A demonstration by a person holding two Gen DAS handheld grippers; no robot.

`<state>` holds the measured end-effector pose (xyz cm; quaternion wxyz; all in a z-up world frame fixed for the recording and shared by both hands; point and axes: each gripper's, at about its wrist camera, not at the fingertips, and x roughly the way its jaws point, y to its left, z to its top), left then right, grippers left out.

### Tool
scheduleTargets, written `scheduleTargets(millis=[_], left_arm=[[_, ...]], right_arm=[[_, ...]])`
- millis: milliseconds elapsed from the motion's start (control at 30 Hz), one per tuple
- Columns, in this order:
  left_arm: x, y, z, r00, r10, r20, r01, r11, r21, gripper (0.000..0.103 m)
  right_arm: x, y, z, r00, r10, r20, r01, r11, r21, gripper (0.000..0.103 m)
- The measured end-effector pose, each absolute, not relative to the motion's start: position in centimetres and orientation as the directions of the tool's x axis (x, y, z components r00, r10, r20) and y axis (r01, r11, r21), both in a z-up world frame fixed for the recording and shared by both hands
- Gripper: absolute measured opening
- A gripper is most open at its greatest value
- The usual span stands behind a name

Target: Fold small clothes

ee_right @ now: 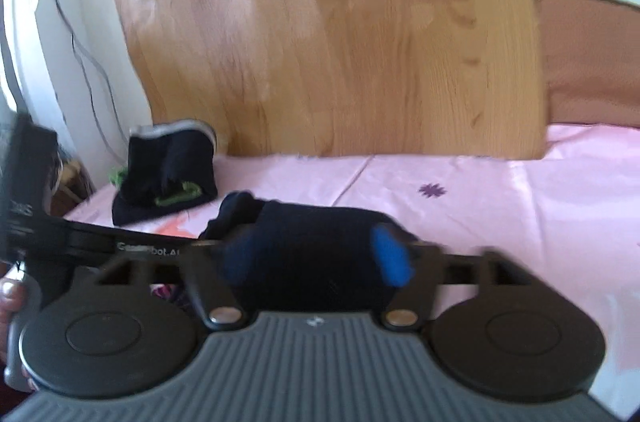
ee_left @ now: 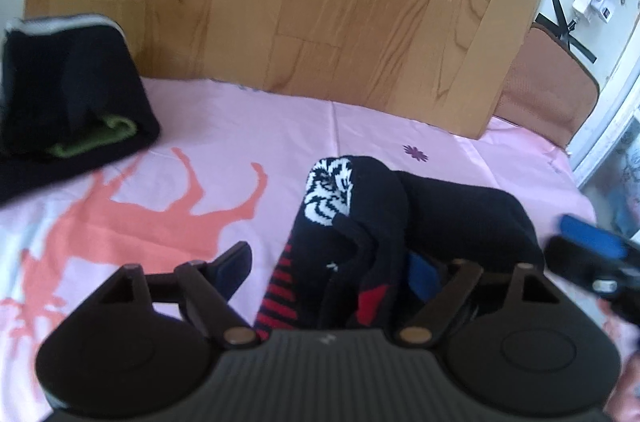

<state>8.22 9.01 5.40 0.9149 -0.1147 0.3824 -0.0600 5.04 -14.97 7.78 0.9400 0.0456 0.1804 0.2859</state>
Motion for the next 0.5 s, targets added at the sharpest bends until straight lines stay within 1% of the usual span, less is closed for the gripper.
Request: scheduleTargets(millis=[67, 167, 267, 367, 500], left_arm=[[7.5, 8.8, 5.8, 0.719, -0.157, -0.677, 0.013, 0.977, -0.214, 0.09], [6.6, 8.6, 6.1, 0.74, -0.107, -0.664, -0.002, 0.987, -0.162, 0.094], [5.7, 8.5, 6.3, 0.754, -0.077, -0.652, -0.01, 0.992, -0.129, 0.097], [5.0, 8.6, 6.4, 0.758, -0.081, -0.647, -0.003, 0.992, -0.128, 0.102], [4.6, 8.3, 6.1, 0.753, -0.079, -0.653, 0.008, 0.994, -0.11, 0.103]], right_arm=[[3.4, -16.3, 7.7, 0.792, 0.547, -0.271, -0.513, 0.837, 0.192, 0.081], [2.3, -18.0, 6.6, 0.8, 0.54, -0.261, -0.489, 0.839, 0.239, 0.084], [2.4, -19.3, 4.9, 0.781, 0.558, -0.282, -0.465, 0.82, 0.335, 0.087], [2.9, -19.6, 3.4, 0.754, 0.575, -0.317, -0.44, 0.801, 0.406, 0.088], [3.6, -19.3, 1.9, 0.726, 0.597, -0.341, -0.413, 0.775, 0.478, 0.088]])
